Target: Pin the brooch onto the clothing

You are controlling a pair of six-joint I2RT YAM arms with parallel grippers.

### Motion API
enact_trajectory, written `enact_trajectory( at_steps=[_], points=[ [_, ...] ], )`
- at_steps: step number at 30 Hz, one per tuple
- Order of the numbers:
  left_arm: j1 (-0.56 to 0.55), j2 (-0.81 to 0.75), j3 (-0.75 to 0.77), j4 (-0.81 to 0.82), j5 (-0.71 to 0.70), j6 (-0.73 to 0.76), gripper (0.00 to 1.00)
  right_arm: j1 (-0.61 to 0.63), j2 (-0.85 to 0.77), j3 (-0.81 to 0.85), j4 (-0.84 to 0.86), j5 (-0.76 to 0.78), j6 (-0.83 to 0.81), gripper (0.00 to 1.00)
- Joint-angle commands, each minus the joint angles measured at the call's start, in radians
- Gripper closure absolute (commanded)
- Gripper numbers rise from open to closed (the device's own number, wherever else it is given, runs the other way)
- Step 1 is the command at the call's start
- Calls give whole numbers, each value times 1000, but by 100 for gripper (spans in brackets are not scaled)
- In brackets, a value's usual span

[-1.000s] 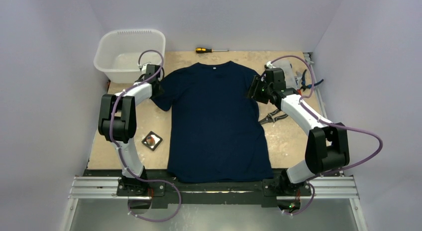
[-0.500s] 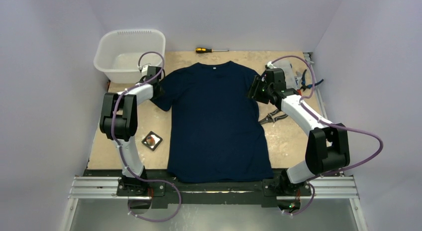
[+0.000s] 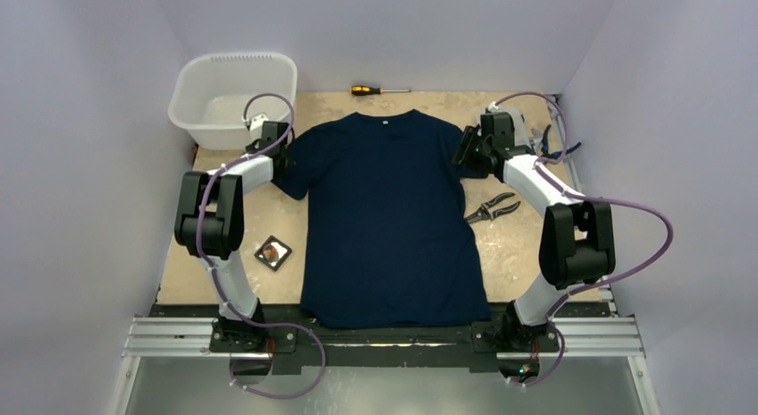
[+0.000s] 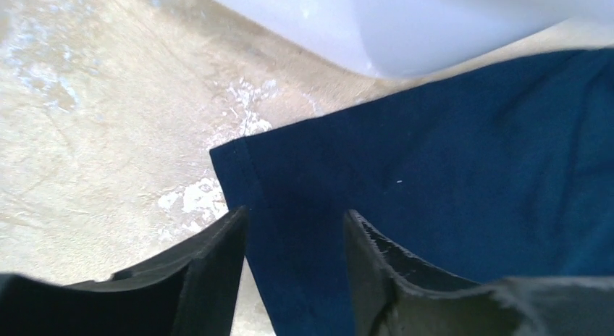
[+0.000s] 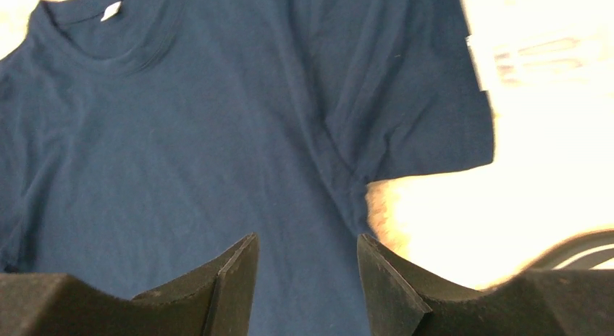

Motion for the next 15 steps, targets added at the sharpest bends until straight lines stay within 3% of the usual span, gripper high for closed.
enact_trajectory(
  at_steps=[1,4,15],
  points=[
    [-10,-152,21,-2,0,-3,44,-29,25,54,-7,122,11,44],
    [-9,-212,36,-53,13,1,36,-47,52,56,3,154,13,45],
    [-13,-469,-22,-199,123,37,35,-82,229,126,12,239,-10,44]
  ],
)
